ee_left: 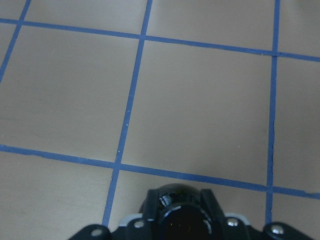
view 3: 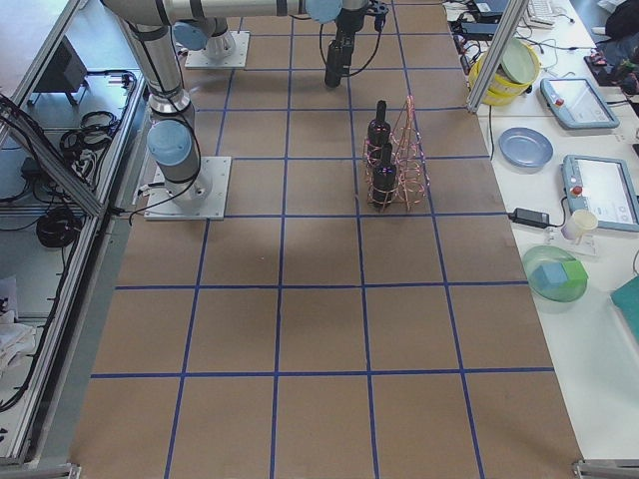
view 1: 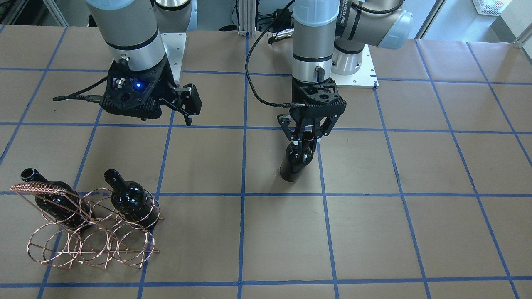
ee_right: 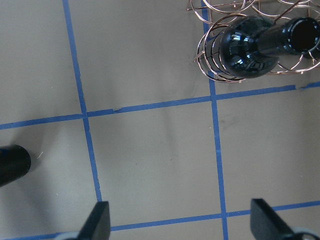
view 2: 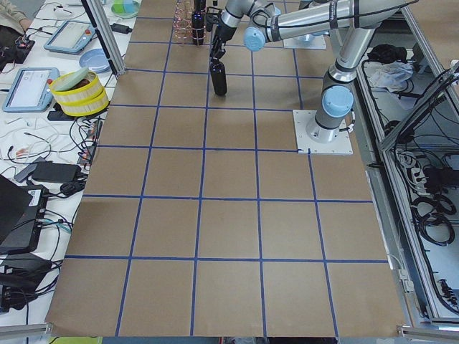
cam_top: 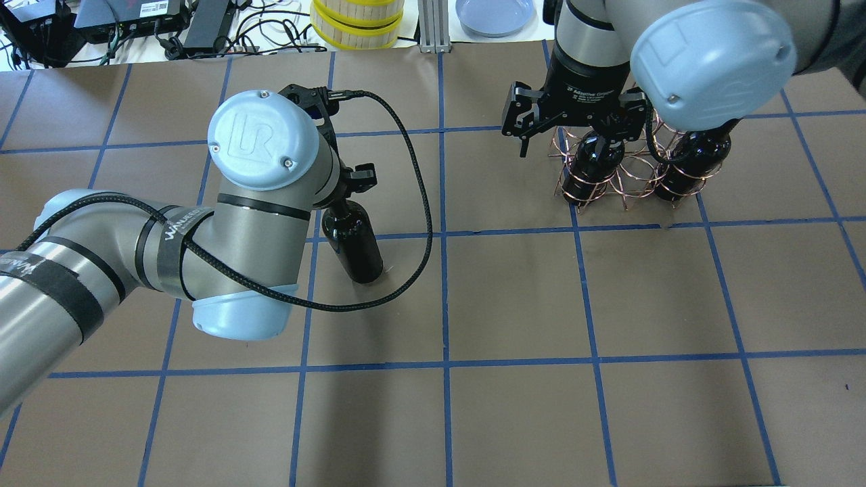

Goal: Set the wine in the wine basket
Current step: 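Set the bottle upright with the left gripper while the right gripper hovers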

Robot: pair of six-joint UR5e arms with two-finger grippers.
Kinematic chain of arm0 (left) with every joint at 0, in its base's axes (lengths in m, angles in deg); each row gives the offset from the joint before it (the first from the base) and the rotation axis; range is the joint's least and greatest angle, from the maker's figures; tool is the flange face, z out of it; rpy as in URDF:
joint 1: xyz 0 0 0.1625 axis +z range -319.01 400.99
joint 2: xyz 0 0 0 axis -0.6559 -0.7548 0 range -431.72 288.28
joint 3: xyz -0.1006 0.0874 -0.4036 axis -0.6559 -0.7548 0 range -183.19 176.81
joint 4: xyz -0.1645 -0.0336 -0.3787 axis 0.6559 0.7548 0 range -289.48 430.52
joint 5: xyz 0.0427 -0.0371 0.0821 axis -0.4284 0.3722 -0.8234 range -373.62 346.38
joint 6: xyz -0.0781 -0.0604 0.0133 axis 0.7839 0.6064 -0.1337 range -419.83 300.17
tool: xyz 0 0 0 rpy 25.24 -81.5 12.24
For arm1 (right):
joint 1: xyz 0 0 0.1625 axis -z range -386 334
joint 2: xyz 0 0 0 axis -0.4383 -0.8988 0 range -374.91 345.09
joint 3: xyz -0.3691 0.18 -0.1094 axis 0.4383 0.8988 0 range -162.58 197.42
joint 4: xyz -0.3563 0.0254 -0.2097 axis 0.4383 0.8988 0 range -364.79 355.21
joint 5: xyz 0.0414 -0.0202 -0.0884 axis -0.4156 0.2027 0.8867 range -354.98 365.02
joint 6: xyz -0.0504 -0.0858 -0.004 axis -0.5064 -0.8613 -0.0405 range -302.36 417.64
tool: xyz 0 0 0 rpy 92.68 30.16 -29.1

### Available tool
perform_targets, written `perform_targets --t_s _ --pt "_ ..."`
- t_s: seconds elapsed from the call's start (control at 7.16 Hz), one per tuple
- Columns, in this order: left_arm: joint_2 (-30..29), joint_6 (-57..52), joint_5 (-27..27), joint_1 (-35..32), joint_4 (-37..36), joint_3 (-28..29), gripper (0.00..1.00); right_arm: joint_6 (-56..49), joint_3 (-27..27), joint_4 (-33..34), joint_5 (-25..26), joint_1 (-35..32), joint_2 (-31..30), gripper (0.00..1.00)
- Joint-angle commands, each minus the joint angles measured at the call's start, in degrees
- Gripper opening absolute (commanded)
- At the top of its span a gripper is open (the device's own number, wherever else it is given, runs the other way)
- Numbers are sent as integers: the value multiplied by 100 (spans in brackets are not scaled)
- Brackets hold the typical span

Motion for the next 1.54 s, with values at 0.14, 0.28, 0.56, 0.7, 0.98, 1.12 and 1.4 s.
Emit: perform_targets --t_s 0.14,0.28,0.56,0.7,0.98,1.12,1.4 --pt "-49 20 0 0 0 2 6 0 0 -1 2 0 1 100" --pt "-67 20 0 0 -8 2 6 0 0 -1 2 0 1 100" --pt "-67 20 -9 0 -8 2 10 0 0 -1 -6 0 1 100" --pt "-76 20 -139 0 -8 -6 21 0 0 -1 2 0 -8 100" --pt "-76 81 -141 0 -17 2 25 0 -9 -1 -6 0 0 100" --pt "-76 90 -132 0 -17 2 25 0 -9 -1 -7 -9 -8 100" --pt "-84 292 -106 0 -17 2 25 0 -9 -1 -6 -9 0 100"
